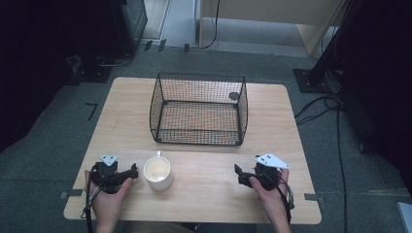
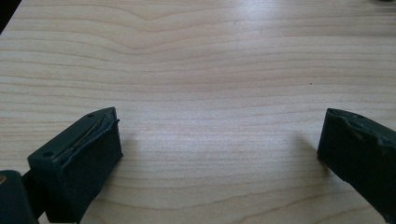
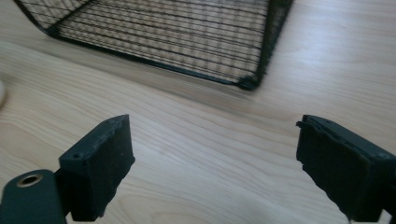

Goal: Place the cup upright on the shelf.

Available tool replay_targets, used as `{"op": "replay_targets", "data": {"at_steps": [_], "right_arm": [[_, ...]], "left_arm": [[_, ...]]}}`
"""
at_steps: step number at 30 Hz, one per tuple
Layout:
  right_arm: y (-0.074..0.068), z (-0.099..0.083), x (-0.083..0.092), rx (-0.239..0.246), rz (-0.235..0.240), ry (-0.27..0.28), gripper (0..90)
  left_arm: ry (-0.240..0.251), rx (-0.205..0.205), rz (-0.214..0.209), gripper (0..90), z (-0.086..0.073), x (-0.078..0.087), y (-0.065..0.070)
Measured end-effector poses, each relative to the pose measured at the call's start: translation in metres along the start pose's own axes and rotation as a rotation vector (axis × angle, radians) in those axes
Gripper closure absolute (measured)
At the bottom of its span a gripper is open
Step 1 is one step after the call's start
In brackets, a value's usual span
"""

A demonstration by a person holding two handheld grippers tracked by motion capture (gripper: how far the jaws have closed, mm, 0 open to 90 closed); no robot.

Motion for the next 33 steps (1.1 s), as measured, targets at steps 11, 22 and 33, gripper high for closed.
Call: {"op": "replay_targets", "data": {"at_steps": [11, 22, 33], "right_arm": [[-0.06, 0.021, -0.024, 0.056, 0.123, 0.001, 12.9], [-0.108, 0.04, -0.043, 0.082, 0.231, 0.013, 13.5], [-0.145, 0.052, -0.067, 0.119, 0.292, -0.002, 14.7]], "left_arm": [[0.001, -0.01, -0.009, 0.0, 0.0, 0.0, 0.003], [0.004, -0.027, -0.026, 0.0, 0.0, 0.001, 0.008], [0.001, -0.021, -0.018, 0.0, 0.0, 0.001, 0.007]]}}
Point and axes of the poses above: each handheld gripper's, and its own axes: x roughly backward along the jaws, z roughly out of its top, y roughly to its right, the point moved 9 cm from there along -x, roughly forward along the jaws, and after that the axes turned 8 degrees about z, right-handed, at the moved point
